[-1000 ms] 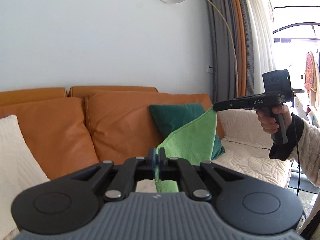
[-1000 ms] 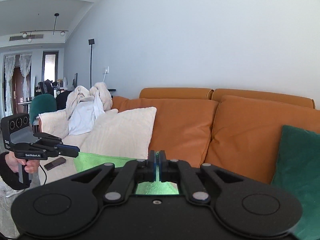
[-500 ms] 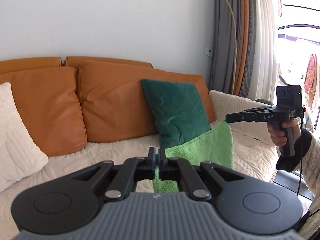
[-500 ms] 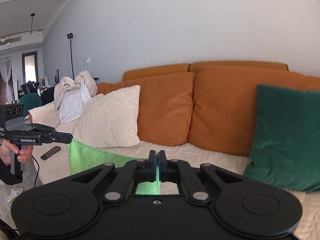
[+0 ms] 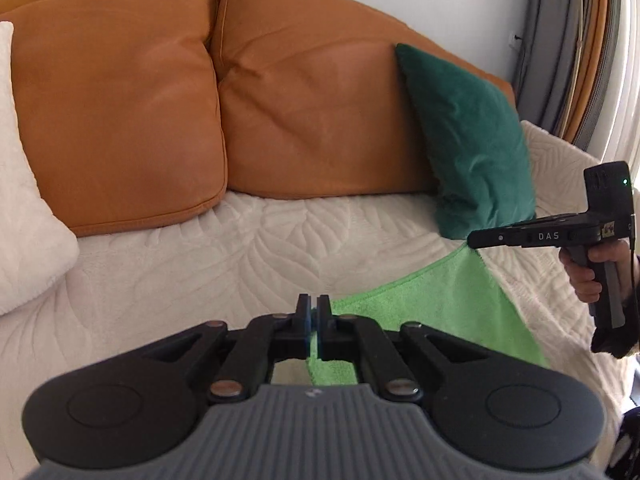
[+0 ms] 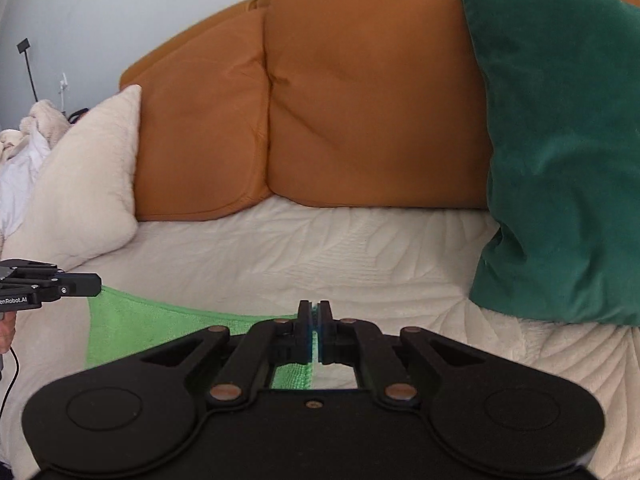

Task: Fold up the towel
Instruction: 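Raise the towel with both grippers and shake it out flat, then lay the towel flat on the bed and open both grippers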

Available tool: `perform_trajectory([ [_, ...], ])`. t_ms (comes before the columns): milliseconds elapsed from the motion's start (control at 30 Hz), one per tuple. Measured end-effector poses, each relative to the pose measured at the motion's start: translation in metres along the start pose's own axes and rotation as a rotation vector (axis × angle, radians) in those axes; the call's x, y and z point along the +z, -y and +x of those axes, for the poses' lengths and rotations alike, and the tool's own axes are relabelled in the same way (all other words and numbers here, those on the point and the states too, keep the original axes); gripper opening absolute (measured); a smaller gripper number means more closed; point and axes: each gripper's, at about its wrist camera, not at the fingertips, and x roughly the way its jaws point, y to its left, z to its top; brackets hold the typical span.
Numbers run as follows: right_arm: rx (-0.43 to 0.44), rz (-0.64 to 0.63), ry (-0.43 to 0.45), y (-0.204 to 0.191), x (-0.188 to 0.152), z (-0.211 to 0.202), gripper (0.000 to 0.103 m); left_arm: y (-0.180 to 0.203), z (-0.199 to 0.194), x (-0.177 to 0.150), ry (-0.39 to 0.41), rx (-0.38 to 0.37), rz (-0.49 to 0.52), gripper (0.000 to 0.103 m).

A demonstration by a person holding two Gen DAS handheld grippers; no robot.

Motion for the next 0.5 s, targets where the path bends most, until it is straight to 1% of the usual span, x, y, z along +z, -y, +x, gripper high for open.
perform_trajectory([
  [133, -0.017, 0.0, -0.011, 0.008, -0.003, 0.014, 0.002, -0.015, 0.03, 0.005, -0.018, 0.023, -0.005, 0.004],
  [167, -0.024, -0.001, -0.01, 0.009, -0.004, 0.016, 0.002, -0.016, 0.034, 0.006, -0.026, 0.03, -0.001, 0.007],
  [300, -0.06, 0.004, -0.023, 0.011, -0.01, 0.026, 0.002, -0.016, 0.053, 0.006, -0.057, 0.072, 0.021, 0.007],
  [333, -0.069, 0.006, -0.025, 0.011, -0.012, 0.028, 0.006, -0.017, 0.058, 0.006, -0.067, 0.088, 0.009, 0.008],
  [367, -0.079, 0.008, -0.025, 0.012, -0.014, 0.028, 0.015, -0.018, 0.061, 0.006, -0.076, 0.107, -0.005, 0.01],
  [400, -0.087, 0.008, -0.022, 0.013, -0.015, 0.026, 0.019, -0.019, 0.06, 0.006, -0.077, 0.124, -0.016, 0.011],
  [433, -0.09, 0.003, -0.011, 0.013, -0.015, 0.022, 0.02, -0.021, 0.058, 0.006, -0.07, 0.143, -0.02, 0.013],
  [467, -0.092, -0.002, 0.005, 0.014, -0.015, 0.016, 0.022, -0.021, 0.052, 0.007, -0.056, 0.166, -0.016, 0.018],
  [500, -0.094, -0.007, 0.021, 0.014, -0.014, 0.009, 0.024, -0.022, 0.045, 0.008, -0.041, 0.191, -0.009, 0.022],
])
